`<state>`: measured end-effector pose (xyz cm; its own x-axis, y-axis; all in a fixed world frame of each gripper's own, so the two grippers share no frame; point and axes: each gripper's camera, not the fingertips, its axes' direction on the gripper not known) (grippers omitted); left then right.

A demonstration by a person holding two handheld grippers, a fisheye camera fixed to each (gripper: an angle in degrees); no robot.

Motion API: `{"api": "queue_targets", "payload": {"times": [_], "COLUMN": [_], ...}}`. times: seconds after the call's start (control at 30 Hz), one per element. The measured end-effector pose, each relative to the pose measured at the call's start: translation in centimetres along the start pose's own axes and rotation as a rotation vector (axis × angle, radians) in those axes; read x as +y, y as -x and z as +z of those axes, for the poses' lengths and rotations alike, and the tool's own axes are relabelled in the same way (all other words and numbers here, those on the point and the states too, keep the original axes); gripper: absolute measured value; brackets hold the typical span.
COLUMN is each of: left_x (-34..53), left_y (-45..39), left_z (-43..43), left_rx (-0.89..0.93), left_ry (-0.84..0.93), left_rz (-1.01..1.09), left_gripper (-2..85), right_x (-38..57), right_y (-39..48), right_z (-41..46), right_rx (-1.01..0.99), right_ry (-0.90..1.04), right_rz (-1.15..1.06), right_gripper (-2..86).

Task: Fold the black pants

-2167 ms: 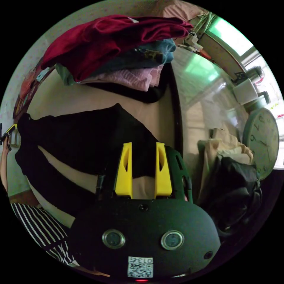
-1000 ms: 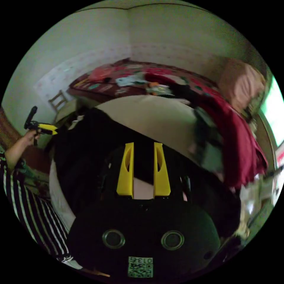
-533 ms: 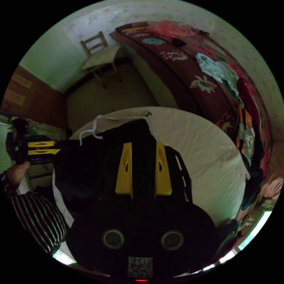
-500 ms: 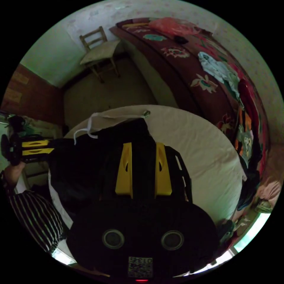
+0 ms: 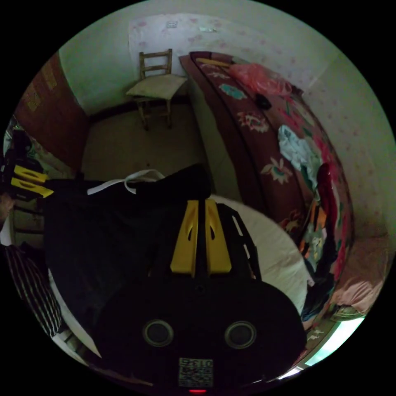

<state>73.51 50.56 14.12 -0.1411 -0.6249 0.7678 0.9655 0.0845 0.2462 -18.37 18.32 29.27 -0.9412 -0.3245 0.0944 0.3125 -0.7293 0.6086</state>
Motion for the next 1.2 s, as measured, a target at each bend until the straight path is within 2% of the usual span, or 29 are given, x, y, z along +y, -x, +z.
{"api": "queue_targets", "payload": {"times": [0.1, 0.17, 0.2, 0.3, 0.37, 0.43, 0.47, 0.57, 0.63, 0.77, 0.8, 0.87, 0.93, 1.0, 1.2], "left_x": [-1.6, -2.3, -2.6, -1.9, -1.4, -0.7, -0.3, -0.9, -2.2, -5.0, -5.2, -5.1, -4.8, -4.3, -4.1], "left_y": [1.2, 1.9, 2.4, 3.5, 4.7, 6.0, 6.5, 6.6, 4.1, -7.3, -11.4, -17.3, -22.5, -28.1, -35.3], "left_z": [2.8, 4.9, 6.4, 7.3, 7.1, 6.5, 5.9, 5.2, 4.6, 5.8, 6.6, 7.9, 9.0, 10.3, 12.0], "left_rx": [-0.039, -0.008, 0.022, 0.013, 0.028, -0.015, -0.07, -0.005, 0.021, 0.125, 0.119, 0.111, 0.157, 0.216, 0.177], "left_ry": [0.041, 0.089, 0.149, 0.176, 0.181, 0.176, 0.162, 0.153, 0.135, 0.17, 0.183, 0.189, 0.213, 0.24, 0.299], "left_rz": [-0.013, -0.021, -0.022, -0.014, -0.033, -0.075, -0.087, -0.039, 0.079, 0.412, 0.526, 0.663, 0.768, 0.865, 0.976], "left_gripper": [3.2, 4.6, 5.8, 7.3, 7.4, 6.9, 6.7, 7.3, 7.4, 7.1, 6.9, 6.8, 6.7, 6.6, 6.9], "right_x": [-1.4, -0.7, -0.2, 4.2, 10.7, 16.7, 21.2, 33.3, 41.0, 56.6, 58.4, 64.9, 68.9, 71.6, 75.4], "right_y": [0.4, -0.3, -0.5, -1.8, -1.4, 0.1, 1.5, 5.7, 8.6, 17.6, 18.9, 23.7, 26.0, 27.4, 27.1], "right_z": [0.9, 1.3, 1.1, -2.1, -6.4, -9.0, -10.3, -11.4, -11.4, -11.3, -11.3, -11.3, -11.0, -10.8, -8.3], "right_rx": [0.013, -0.078, -0.095, -0.096, -0.071, -0.014, 0.044, 0.152, 0.12, 0.148, 0.161, 0.239, 0.234, 0.226, 0.263], "right_ry": [0.039, 0.065, 0.057, -0.046, -0.193, -0.242, -0.238, -0.142, -0.061, 0.145, 0.174, 0.292, 0.351, 0.359, 0.373], "right_rz": [0.033, 0.093, 0.111, 0.249, 0.335, 0.399, 0.457, 0.675, 0.864, 1.266, 1.316, 1.483, 1.581, 1.615, 1.52], "right_gripper": [5.9, 8.6, 9.1, 9.9, 9.6, 9.1, 8.6, 8.4, 8.5, 8.5, 8.5, 8.5, 8.6, 8.8, 9.8]}}
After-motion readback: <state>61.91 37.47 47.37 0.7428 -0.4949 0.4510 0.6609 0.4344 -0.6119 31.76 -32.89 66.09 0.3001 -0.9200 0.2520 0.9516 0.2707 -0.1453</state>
